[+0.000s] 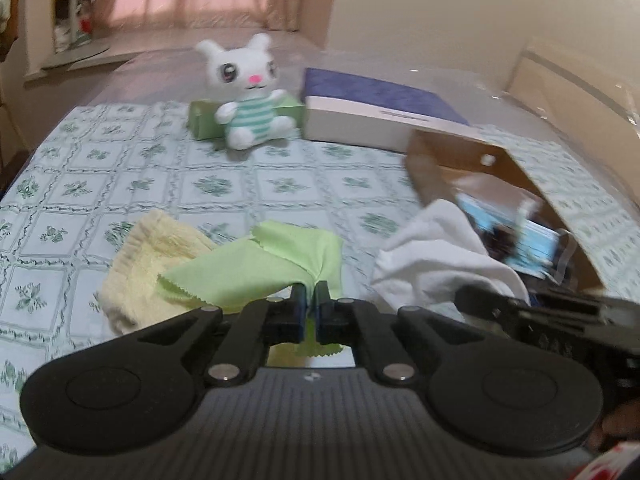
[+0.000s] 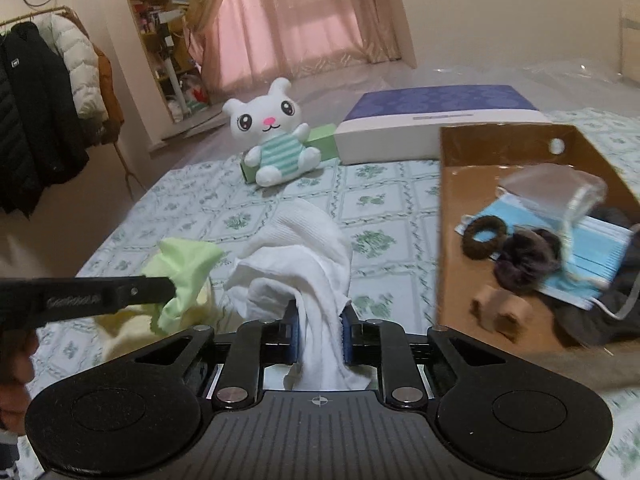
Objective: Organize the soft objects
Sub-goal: 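Lift the green cloth and white cloth up off the pile with both tools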
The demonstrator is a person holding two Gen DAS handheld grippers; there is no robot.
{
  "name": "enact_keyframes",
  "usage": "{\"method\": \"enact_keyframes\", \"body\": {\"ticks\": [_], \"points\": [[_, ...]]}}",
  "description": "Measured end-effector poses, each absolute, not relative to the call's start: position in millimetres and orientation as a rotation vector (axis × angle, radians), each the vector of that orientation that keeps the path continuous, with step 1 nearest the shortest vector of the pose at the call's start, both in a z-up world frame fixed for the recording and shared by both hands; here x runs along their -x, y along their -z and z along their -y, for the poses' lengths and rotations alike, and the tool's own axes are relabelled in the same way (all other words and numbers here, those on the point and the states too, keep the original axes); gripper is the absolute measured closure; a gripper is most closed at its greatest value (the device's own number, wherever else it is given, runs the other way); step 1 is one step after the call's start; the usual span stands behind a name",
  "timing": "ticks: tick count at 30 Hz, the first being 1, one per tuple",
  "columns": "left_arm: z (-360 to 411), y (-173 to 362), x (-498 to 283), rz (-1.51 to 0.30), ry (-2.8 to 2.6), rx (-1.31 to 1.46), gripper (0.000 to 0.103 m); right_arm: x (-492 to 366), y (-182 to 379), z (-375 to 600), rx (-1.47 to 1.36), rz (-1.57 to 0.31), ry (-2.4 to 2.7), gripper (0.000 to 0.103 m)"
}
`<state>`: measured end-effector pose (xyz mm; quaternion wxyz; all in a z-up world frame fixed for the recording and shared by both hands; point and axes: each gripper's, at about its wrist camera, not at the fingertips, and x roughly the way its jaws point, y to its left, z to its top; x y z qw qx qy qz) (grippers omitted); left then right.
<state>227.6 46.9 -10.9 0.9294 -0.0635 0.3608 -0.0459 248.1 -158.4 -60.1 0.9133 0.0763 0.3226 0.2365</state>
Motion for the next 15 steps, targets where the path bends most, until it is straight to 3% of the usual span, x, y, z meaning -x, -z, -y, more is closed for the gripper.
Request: {"method": "enact_keyframes", "body": {"ticks": [15], "points": [[-7, 43, -121, -0.959, 0.326, 0.210, 0.098, -163, 75, 212, -0.062, -0.891, -0.439, 0.083]]}}
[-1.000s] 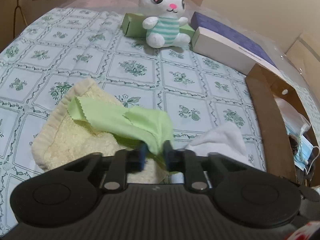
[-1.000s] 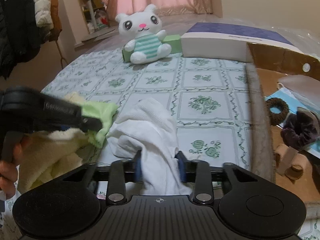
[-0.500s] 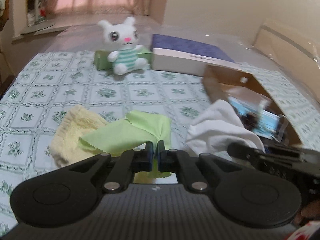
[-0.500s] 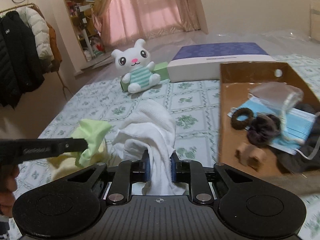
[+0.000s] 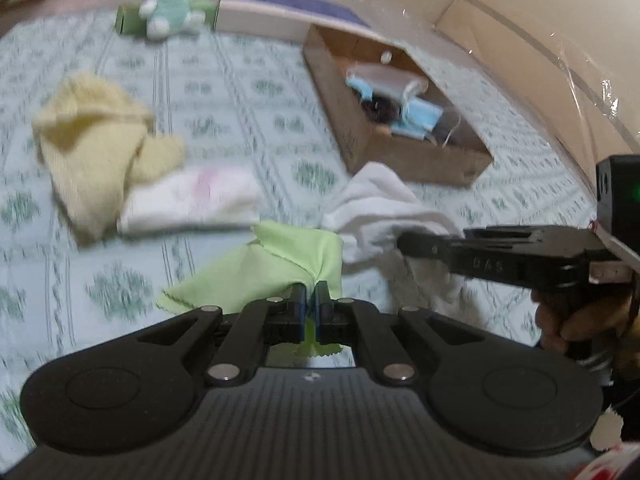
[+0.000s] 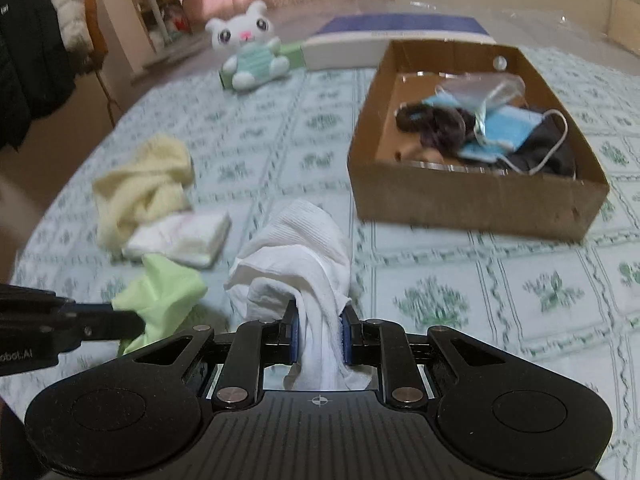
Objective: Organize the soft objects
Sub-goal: 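Lift the green cloth and white cloth up off the pile with both tools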
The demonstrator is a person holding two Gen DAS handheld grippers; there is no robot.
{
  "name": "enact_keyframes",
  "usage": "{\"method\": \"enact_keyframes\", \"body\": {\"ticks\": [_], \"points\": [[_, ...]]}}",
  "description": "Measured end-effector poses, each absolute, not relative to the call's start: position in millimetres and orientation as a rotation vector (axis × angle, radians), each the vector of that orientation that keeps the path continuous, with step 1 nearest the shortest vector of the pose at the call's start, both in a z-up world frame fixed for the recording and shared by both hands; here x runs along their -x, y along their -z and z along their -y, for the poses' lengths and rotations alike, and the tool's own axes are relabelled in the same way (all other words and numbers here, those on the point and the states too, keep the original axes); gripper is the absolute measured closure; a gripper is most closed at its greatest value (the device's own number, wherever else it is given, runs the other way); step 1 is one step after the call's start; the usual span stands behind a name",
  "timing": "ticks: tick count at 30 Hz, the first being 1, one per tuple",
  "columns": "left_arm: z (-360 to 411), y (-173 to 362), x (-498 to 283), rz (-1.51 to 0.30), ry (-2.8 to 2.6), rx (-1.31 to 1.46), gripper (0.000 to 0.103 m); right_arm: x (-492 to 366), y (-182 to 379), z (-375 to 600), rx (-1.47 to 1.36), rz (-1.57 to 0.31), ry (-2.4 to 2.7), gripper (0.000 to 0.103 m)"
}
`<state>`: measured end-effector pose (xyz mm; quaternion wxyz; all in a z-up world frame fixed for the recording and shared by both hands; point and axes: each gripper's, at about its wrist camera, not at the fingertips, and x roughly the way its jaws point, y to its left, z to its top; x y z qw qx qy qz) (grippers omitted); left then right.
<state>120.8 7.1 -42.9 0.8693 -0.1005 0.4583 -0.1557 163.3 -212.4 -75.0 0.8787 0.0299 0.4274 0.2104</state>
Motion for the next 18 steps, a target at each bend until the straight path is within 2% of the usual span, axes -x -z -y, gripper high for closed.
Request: {"method": "enact_keyframes", "body": {"ticks": [2, 4, 6, 7, 9, 10, 12, 15, 18], "points": [[-9, 51, -119, -0.986, 0.272, 0.191, 0.096, -160, 78, 213, -0.052, -0.903, -0.441, 0.083], [-13, 56, -120, -0.994, 0.219, 0.157, 0.085, -159, 82, 211, -0.043, -0.917, -0.447, 0.083], [-17, 59, -121, -0.997, 0.182, 0.134, 0.060, -161, 85, 207, -0.042, -0.923, -0.448, 0.082], [-18, 60, -122, -0.988, 0.167, 0.120, 0.057, -162, 87, 204, -0.038, -0.920, -0.458, 0.081], [-19, 63, -125, -0.980, 0.148, 0.074, 0.052, -161, 90, 196, -0.006, -0.919, -0.480, 0.072], [-19, 65, -126, -0.979, 0.138, 0.052, 0.050, -160, 92, 192, 0.008, -0.918, -0.485, 0.069], [-19, 71, -128, -0.987, 0.116, 0.024, 0.045, -158, 96, 187, 0.030, -0.920, -0.498, 0.055], [-20, 80, -133, -0.993, 0.110, 0.026, 0.045, -154, 100, 184, 0.044, -0.906, -0.517, 0.042], [-17, 82, -136, -0.957, 0.124, 0.030, 0.049, -153, 102, 183, 0.055, -0.891, -0.513, 0.037]]}}
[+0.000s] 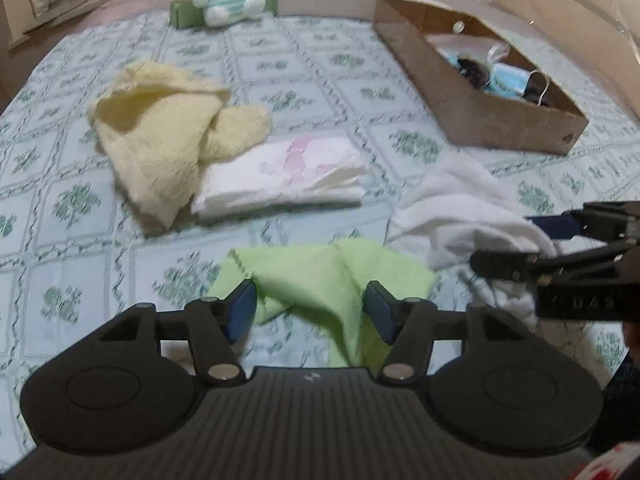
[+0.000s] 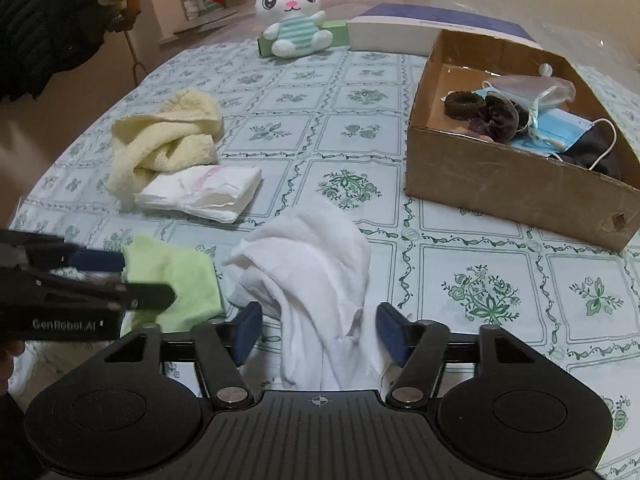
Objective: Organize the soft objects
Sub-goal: 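Lift the green cloth and white cloth up off the pile with both tools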
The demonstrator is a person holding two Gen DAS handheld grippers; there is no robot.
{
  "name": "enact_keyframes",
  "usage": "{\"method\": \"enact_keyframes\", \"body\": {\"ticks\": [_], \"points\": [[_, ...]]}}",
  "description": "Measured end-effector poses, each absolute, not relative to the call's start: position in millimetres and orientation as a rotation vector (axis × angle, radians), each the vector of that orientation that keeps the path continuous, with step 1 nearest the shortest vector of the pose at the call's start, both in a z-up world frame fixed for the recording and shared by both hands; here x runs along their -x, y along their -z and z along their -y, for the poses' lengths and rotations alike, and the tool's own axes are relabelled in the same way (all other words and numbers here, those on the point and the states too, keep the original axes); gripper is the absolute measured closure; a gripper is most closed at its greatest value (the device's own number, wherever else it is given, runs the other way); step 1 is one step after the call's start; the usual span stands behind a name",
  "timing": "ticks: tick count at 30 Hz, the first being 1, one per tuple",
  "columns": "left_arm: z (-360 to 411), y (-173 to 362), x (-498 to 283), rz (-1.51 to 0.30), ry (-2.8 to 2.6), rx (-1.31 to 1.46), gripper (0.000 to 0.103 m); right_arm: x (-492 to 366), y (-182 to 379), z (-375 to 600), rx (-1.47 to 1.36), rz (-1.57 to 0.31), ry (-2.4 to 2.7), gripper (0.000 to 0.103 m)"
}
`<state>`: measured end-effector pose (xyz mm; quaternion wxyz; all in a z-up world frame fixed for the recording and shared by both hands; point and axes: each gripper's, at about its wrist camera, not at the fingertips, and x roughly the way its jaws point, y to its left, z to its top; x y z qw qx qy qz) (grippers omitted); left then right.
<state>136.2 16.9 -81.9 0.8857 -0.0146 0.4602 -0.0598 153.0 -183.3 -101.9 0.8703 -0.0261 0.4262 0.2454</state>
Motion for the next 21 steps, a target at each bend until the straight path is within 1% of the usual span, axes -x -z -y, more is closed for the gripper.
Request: {"method": "enact_keyframes", "body": {"ticks": [1, 3, 4, 5, 6, 13, 14, 15, 18, 21], "points": [[-15, 83, -138, -0.955, 0.130, 0.027, 0.053, -153, 103, 183, 0.061, -0.891, -0.516, 0.037], [-11, 83, -141, -0.947, 0.146, 0.012, 0.077, -153, 105, 183, 0.072, -0.887, -0.516, 0.036], [-9, 83, -142, -0.948, 0.160, 0.011, 0.084, -154, 106, 182, 0.078, -0.885, -0.516, 0.036], [-8, 82, -143, -0.953, 0.177, 0.022, 0.095, -154, 106, 182, 0.082, -0.881, -0.517, 0.036], [-7, 82, -145, -0.961, 0.194, 0.041, 0.098, -154, 106, 181, 0.083, -0.877, -0.517, 0.036], [-3, 81, -146, -0.978, 0.201, 0.070, 0.099, -154, 103, 182, 0.068, -0.847, -0.535, 0.037], [-4, 81, -146, -0.980, 0.198, 0.074, 0.099, -154, 103, 182, 0.074, -0.844, -0.534, 0.043], [-5, 81, -146, -0.980, 0.194, 0.073, 0.099, -154, 103, 181, 0.079, -0.839, -0.531, 0.051], [-6, 80, -146, -0.981, 0.184, 0.069, 0.099, -154, 103, 181, 0.078, -0.846, -0.538, 0.061], [-7, 78, -146, -0.981, 0.178, 0.075, 0.099, -154, 104, 181, 0.080, -0.851, -0.540, 0.074]]}}
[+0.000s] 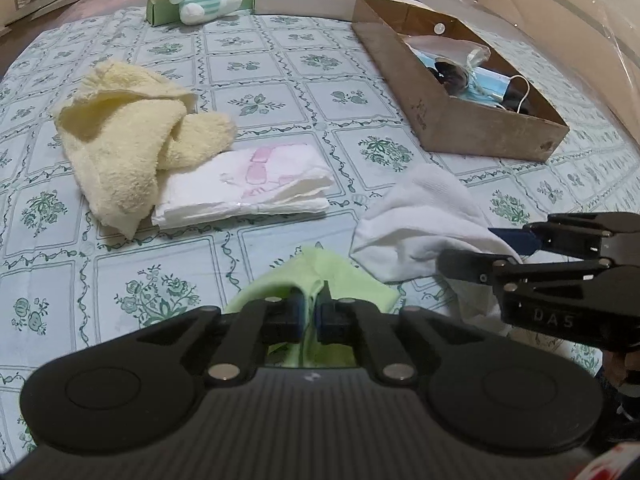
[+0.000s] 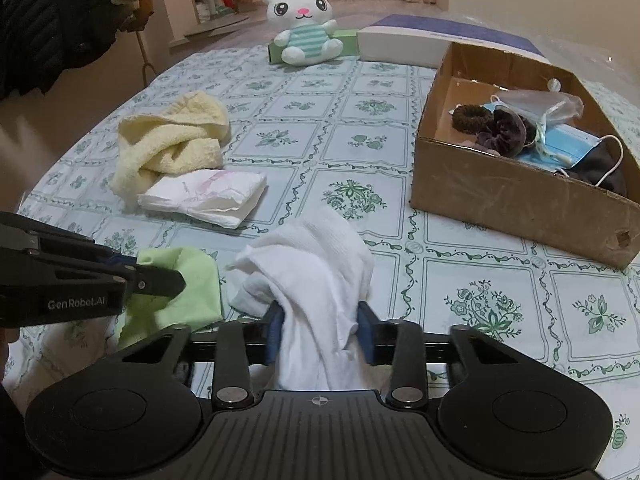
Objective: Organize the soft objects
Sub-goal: 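Lift the green cloth and white cloth up off the pile with both tools, then carry the green cloth and white cloth over the cardboard tray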
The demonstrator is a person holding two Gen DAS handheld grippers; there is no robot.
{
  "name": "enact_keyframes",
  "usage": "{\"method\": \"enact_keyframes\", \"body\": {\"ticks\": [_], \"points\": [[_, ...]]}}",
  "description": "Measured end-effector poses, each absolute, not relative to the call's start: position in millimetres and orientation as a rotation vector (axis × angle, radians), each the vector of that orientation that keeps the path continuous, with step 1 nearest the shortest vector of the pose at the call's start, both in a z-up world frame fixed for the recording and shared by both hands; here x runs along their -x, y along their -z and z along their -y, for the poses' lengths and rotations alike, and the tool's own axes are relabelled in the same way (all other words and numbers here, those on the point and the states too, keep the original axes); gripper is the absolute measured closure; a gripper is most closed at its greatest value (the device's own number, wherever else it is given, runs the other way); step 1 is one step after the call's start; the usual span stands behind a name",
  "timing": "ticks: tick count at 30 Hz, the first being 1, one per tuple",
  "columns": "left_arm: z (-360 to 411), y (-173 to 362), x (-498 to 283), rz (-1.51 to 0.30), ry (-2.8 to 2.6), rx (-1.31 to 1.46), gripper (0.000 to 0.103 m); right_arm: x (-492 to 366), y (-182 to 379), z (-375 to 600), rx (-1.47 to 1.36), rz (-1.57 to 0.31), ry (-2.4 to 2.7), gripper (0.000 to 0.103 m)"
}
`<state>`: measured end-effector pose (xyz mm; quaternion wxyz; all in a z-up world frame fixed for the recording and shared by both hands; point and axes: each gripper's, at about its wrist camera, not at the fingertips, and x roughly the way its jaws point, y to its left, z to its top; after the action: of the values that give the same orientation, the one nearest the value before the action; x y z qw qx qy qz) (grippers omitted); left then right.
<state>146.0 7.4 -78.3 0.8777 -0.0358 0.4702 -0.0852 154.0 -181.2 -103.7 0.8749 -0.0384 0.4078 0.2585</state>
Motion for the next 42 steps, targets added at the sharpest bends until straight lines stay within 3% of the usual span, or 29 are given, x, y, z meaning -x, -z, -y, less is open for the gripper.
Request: {"method": "enact_keyframes", "body": {"ticks": [6, 25, 42], "points": [[-8, 74, -144, -0.972, 0.170, 0.076, 0.099, -153, 102, 184, 0.073, -0.851, -0.545, 0.086], [11, 16, -153, -0.828, 0.216, 0.063, 0.099, -155, 58, 229, -0.158, -0.804, -0.536, 0.087], [64, -34, -228, -0.669, 0.292, 0.051, 0.099, -192, 7, 309, -0.323, -0.658, -0.365, 0.087]]}}
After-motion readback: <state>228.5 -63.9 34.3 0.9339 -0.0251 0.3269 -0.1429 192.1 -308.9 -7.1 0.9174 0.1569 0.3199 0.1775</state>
